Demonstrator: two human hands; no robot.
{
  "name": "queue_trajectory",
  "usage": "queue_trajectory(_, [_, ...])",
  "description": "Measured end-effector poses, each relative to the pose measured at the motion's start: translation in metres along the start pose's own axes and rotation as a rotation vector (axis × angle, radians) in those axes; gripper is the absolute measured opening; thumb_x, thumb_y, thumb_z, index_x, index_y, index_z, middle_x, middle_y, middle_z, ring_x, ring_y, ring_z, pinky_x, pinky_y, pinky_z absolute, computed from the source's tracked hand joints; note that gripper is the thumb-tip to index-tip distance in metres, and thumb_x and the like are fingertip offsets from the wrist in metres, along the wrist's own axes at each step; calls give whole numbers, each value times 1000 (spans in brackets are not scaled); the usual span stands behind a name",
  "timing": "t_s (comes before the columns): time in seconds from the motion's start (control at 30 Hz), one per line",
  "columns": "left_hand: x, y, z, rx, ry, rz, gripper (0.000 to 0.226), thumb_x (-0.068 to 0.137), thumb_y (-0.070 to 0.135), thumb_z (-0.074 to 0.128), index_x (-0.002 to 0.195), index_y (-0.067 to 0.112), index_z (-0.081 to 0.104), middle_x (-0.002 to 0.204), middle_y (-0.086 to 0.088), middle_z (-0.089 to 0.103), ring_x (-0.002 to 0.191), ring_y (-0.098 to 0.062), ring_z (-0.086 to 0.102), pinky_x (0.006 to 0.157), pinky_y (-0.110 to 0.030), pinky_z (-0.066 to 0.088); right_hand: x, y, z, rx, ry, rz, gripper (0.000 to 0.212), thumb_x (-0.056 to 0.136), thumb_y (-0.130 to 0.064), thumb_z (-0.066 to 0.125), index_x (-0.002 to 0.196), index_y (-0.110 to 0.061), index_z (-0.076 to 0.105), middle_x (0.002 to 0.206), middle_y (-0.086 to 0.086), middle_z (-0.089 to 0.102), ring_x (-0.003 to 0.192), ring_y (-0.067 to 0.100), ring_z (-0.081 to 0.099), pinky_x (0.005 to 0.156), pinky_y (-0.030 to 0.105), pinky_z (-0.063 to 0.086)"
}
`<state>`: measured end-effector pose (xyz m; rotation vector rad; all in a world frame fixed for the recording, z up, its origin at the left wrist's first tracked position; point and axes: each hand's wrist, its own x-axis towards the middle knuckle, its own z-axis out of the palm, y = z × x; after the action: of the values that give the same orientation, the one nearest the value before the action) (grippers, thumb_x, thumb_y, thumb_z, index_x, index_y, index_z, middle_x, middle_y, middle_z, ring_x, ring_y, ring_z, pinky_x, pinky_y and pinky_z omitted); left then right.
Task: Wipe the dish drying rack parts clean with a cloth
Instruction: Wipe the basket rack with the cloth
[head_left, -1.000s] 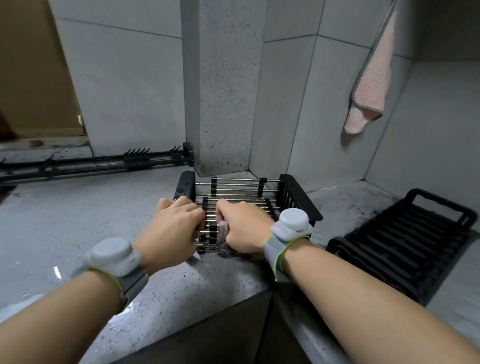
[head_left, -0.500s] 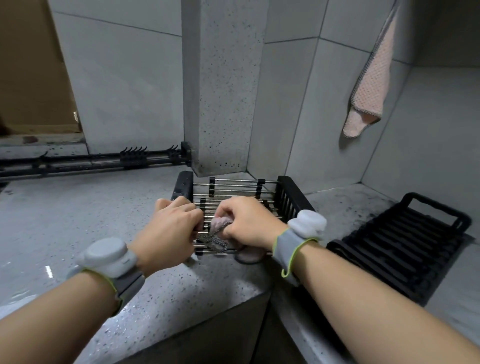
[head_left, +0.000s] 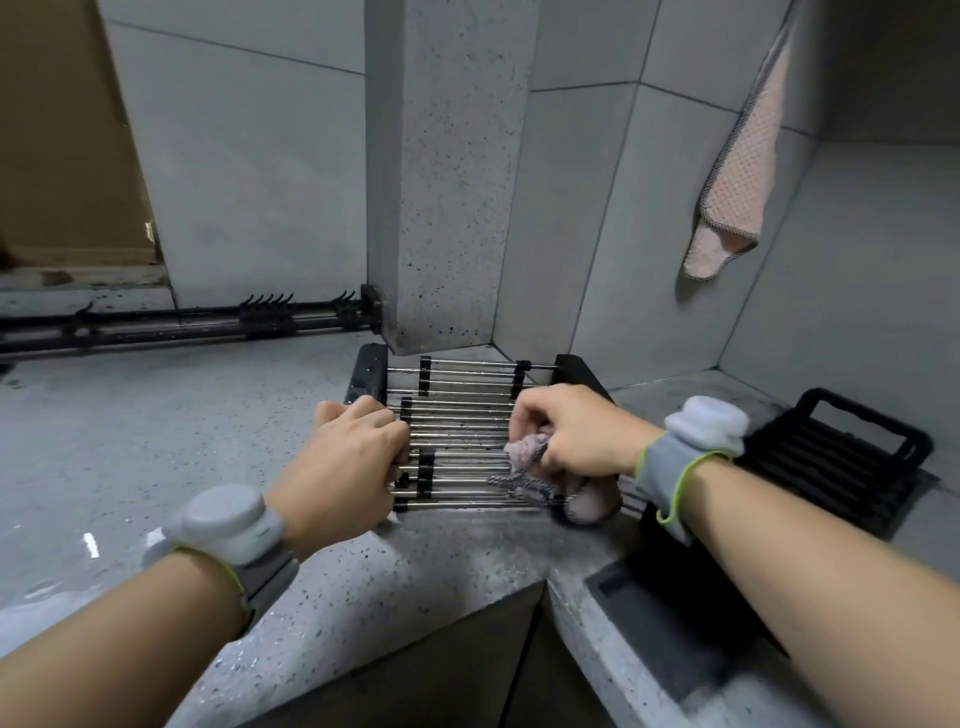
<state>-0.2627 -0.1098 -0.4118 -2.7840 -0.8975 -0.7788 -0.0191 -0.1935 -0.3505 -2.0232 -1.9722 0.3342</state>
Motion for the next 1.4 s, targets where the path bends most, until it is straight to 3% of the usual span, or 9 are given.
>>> queue_trajectory(0.17, [1, -2, 1, -11, -4, 8, 29, 68, 1, 67, 69, 26, 51, 71, 16, 46, 89, -14, 50, 72, -28, 13, -13, 22, -35, 144, 115, -8, 39, 65, 7, 74, 88, -23, 66, 84, -5, 67, 70, 6, 54, 62, 19, 43])
queue_trajectory(0.3, [2, 1, -1, -4, -22, -15, 24, 76, 2, 61, 72, 25, 53, 76, 14, 50, 95, -14, 47, 76, -29, 16, -20, 29, -12, -303, -68, -110, 25, 82, -10, 58, 100, -27, 56, 99, -1, 66, 91, 21, 58, 78, 33, 47])
queue_trajectory(0.43, [3, 4, -4, -4, -43, -34, 22, 81, 4, 56, 76, 25, 52, 81, 14, 50, 99, -11, 42, 79, -28, 16, -14, 23, 9, -419, 51, -107, 12, 90, -18, 48, 100, -23, 52, 96, 6, 67, 90, 34, 58, 73, 35, 44])
queue_trajectory(0.57, [2, 2, -5, -22, -29, -32, 22, 79, 2, 57, 75, 23, 54, 79, 14, 50, 98, -12, 44, 78, -28, 15, -18, 29, 0, -211, 102, -66, 17, 80, -12, 64, 90, -25, 65, 76, -8, 63, 75, 18, 54, 63, 27, 36])
queue_trajectory(0.7, [3, 1, -6, -25, -49, -26, 20, 81, 3, 56, 75, 22, 56, 81, 13, 53, 97, -11, 43, 79, -28, 16, -21, 34, -9, -1, 74, -48, 36, 62, -3, 80, 88, -26, 75, 80, -10, 73, 77, 11, 65, 70, 27, 51])
queue_trajectory(0.83, [2, 3, -7, -15, -60, -31, 19, 82, 5, 55, 77, 23, 56, 83, 13, 53, 100, -10, 43, 81, -27, 16, -21, 28, -13, 382, 186, -25, 32, 67, 6, 80, 83, -21, 77, 79, 0, 75, 70, 9, 63, 66, 28, 52])
queue_trajectory(0.97, [3, 5, -9, 9, -89, -43, 18, 84, 6, 53, 81, 24, 54, 85, 14, 49, 103, -10, 41, 83, -27, 17, -5, -21, 5, 419, 286, -189, 31, 70, -1, 79, 89, -25, 73, 87, -7, 73, 80, 2, 62, 79, 25, 49])
queue_trajectory(1.13, [-10, -3, -19, 72, -108, -53, 15, 80, 8, 55, 82, 22, 52, 83, 14, 42, 105, -14, 45, 79, -27, 14, 17, -72, 59, -118, 60, -241, 29, 82, -13, 60, 109, -24, 64, 108, 5, 70, 104, 30, 61, 84, 36, 50])
queue_trajectory(1.4, [-51, -38, -49, 94, -135, -73, 15, 80, 12, 59, 83, 25, 52, 85, 15, 43, 105, -16, 48, 83, -26, 18, 28, -129, 84, -327, 17, -309, 11, 85, -18, 55, 91, -22, 47, 103, 12, 65, 96, 37, 60, 71, 38, 48])
